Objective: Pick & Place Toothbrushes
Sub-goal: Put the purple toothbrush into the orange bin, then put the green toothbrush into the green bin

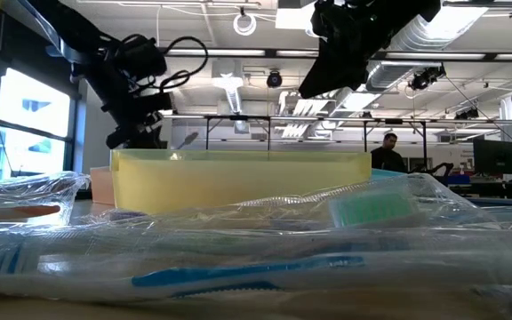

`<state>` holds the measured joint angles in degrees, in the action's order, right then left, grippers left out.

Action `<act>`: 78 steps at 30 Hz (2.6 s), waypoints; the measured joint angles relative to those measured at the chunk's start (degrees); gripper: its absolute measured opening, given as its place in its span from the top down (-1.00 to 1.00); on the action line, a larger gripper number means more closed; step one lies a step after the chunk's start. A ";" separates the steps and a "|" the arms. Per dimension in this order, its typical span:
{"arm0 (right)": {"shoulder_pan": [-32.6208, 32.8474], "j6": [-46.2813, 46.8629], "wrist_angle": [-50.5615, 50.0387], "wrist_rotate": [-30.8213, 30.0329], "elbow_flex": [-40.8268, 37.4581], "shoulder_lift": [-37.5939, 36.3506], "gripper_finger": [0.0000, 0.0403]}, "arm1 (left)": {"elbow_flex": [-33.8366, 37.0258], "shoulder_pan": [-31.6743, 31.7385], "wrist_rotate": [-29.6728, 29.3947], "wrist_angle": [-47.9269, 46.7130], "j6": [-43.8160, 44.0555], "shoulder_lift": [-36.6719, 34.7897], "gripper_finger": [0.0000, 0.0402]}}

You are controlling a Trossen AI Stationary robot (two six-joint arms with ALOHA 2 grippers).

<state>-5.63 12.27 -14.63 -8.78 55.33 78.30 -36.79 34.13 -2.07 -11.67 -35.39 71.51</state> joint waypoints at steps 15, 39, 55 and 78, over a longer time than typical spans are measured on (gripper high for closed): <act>0.00 -0.02 0.09 0.33 0.00 -0.01 0.60 | -0.01 0.00 -0.49 1.28 -4.89 3.38 0.88; 0.00 0.11 0.11 0.92 0.00 0.00 0.60 | -0.01 0.00 0.77 1.35 0.10 3.38 0.74; 0.00 -1.74 0.33 1.26 0.00 -0.01 0.60 | -0.01 0.00 1.23 2.42 13.16 3.38 0.93; 0.39 -7.82 -0.97 1.51 -0.09 -3.84 0.96 | 0.01 -0.02 14.06 11.92 20.87 0.68 0.99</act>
<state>-5.23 4.45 -15.60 -7.26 55.24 74.46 -36.78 34.11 11.99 0.24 -14.51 72.19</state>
